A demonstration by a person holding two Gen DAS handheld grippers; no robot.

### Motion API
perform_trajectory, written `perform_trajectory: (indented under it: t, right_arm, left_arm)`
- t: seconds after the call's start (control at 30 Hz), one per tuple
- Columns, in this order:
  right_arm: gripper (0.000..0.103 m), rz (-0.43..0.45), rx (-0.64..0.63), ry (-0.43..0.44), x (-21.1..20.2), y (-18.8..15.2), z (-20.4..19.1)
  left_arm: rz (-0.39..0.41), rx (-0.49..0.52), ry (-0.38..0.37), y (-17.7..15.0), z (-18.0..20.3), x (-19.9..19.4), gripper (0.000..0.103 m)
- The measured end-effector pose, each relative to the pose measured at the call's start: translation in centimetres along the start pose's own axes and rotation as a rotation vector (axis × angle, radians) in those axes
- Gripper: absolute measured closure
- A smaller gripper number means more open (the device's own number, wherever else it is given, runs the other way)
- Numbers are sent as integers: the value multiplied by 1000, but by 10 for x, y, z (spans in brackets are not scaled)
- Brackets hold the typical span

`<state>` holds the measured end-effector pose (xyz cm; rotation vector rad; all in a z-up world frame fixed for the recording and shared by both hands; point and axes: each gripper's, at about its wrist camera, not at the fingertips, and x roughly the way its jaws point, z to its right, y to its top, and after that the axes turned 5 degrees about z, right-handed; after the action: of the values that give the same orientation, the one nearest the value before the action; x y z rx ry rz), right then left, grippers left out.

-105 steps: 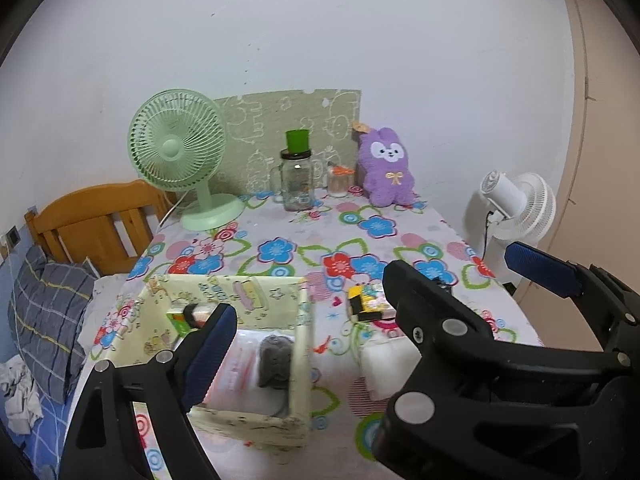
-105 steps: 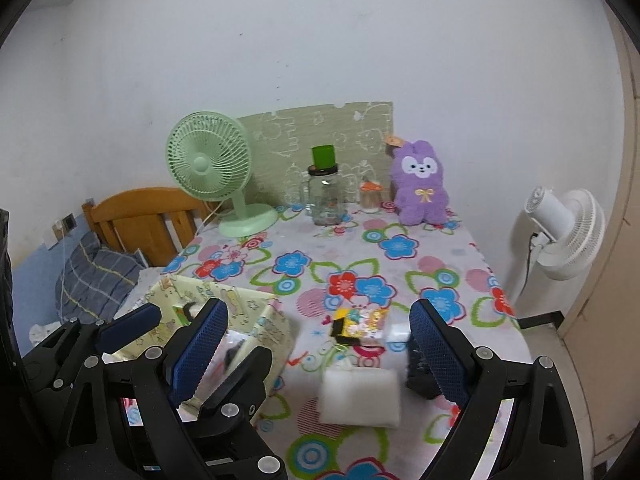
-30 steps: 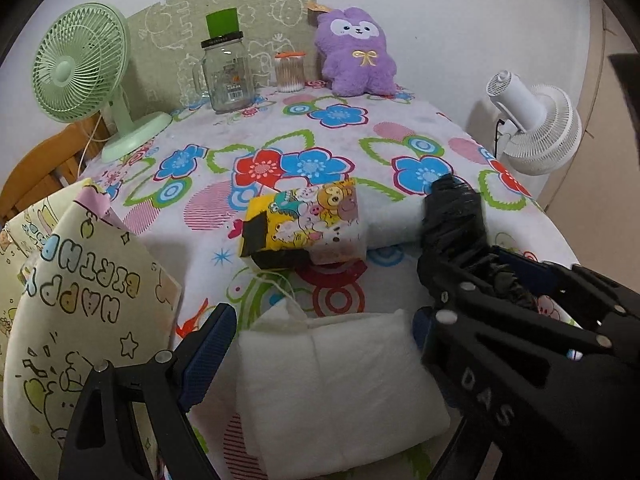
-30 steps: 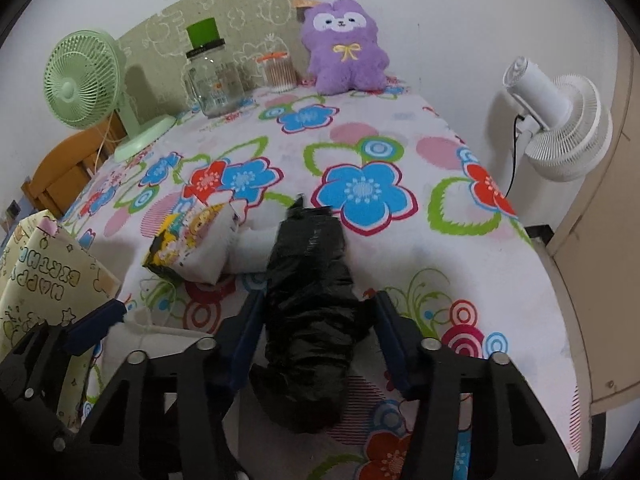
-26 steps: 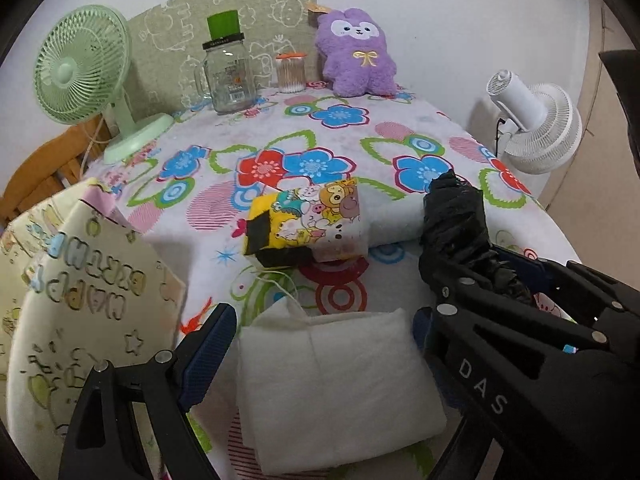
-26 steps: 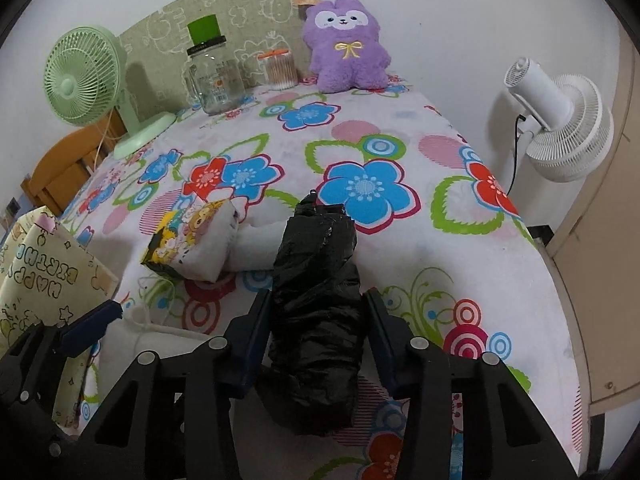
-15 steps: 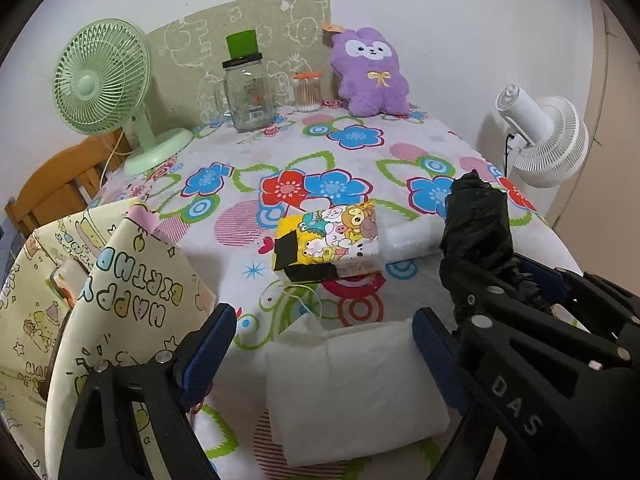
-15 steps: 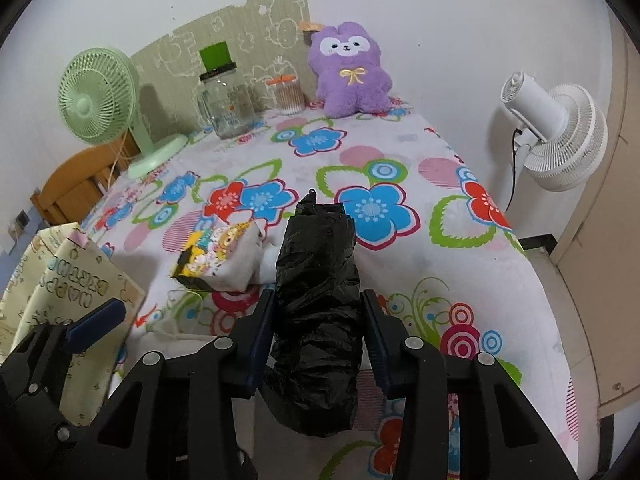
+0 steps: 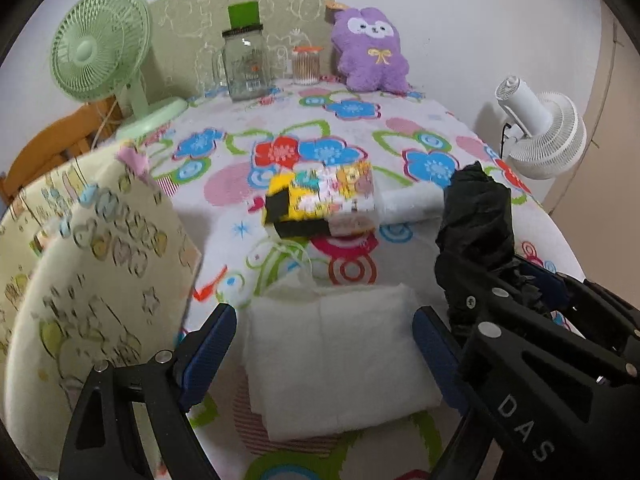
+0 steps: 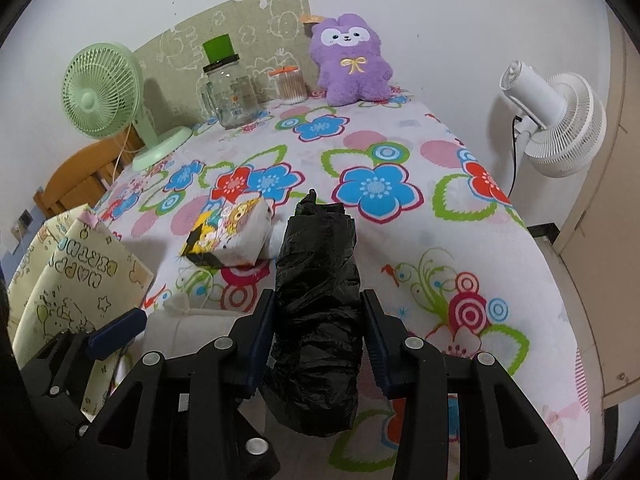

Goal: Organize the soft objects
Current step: 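Close the left tool on the white cloth and lift it while the right tool lifts the black bundle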

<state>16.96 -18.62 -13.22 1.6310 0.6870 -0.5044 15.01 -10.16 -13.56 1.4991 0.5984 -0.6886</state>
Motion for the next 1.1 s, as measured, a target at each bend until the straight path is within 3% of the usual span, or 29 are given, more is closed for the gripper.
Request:
perform_trajectory:
  t: [0.17, 0.3, 0.43, 0.47, 0.57, 0.7, 1.1]
  right_arm:
    - [58, -12, 9, 0, -2, -6, -2]
    - [58, -17, 26, -11, -4, -8, 2]
    - [58, -15, 36, -19, -8, -9, 6]
    - [58, -15, 41, -21, -9, -10, 7]
    - [58, -19, 56, -34, -12, -12, 11]
    - [58, -13, 60, -49, -19, -14, 14]
    - [58, 41, 33, -44, -48, -10, 0]
  left_arm:
    - [-16, -3, -18, -5, 4, 1, 11]
    - [-26, 9, -54, -7, 8, 0, 23]
    - [-29, 31, -125, -7, 13, -4, 56]
    - [-32, 39, -151, -7, 16, -5, 69]
    - [-29, 62, -161, -8, 22, -8, 82]
    - [-22, 77, -149, -9, 25, -13, 89]
    - [50, 80, -98, -5, 17, -44, 90]
